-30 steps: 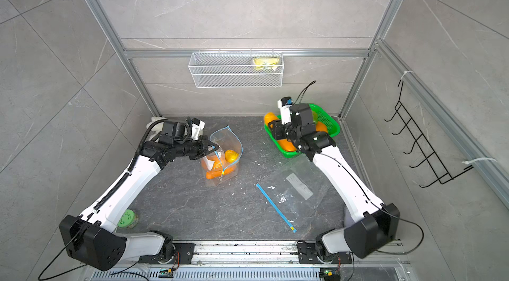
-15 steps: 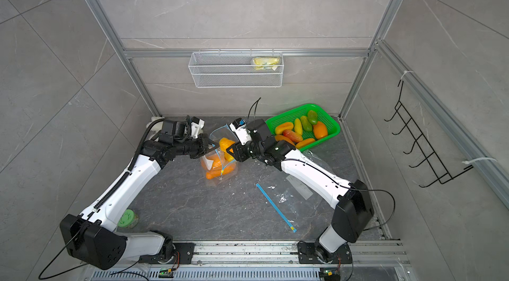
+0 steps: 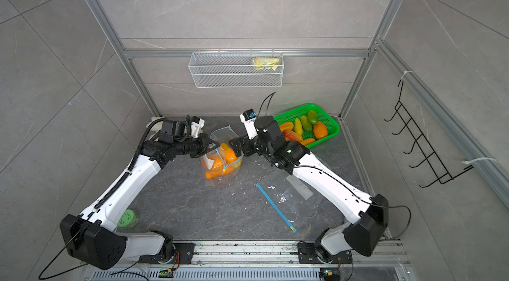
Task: Place the mango in a zip-top bag and seal the zipper
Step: Place the mango in the zipper food storage bag, then pick up the mango from the basket.
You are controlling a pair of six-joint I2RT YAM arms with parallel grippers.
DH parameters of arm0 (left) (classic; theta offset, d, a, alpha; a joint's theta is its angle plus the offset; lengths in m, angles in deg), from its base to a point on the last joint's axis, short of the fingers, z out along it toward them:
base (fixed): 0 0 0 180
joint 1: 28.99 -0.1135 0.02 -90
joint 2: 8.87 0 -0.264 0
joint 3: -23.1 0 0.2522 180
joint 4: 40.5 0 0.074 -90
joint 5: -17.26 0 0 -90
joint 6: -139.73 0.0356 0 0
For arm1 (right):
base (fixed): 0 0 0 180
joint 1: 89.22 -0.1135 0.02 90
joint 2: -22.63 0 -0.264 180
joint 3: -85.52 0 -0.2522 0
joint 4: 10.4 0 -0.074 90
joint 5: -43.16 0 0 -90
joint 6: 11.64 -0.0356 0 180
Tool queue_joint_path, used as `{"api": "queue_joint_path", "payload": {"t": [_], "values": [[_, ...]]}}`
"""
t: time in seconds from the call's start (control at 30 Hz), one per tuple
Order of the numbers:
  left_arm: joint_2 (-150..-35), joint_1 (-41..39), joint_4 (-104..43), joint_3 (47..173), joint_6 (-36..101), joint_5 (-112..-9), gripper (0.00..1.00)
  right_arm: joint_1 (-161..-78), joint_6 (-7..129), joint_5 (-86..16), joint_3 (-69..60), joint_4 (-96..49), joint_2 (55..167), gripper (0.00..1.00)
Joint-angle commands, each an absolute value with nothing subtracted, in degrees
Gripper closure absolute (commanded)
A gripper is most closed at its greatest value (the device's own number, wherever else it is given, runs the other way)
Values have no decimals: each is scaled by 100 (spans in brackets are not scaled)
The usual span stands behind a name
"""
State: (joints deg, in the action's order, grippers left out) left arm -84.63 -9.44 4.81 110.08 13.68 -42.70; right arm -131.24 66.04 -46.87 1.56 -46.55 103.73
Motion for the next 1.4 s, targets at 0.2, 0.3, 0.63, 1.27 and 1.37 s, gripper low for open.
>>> {"api": "queue_joint_path", "payload": {"t": [0.2, 0.3, 0.63, 1.27, 1.37], "values": [[-8271, -972, 288, 11089, 1344, -4090, 99, -11175, 5973, -5358, 244, -5711, 11160, 24], [-8243, -969, 336, 11106, 1380, -4116, 99, -10884, 6226, -5528, 590, -6016, 11867, 24], [-8208, -970, 629, 11234, 1571, -4262, 99, -9877, 6750, -5337, 2727, -7012, 14390, 21], [-8366, -986, 729, 11324, 1684, -4378, 99, -9763, 7707, -5036, 7849, -9713, 17880, 9], [-8391, -992, 656, 11270, 1642, -4339, 99, -9756, 7664, -4966, 7315, -9528, 17646, 14]]}}
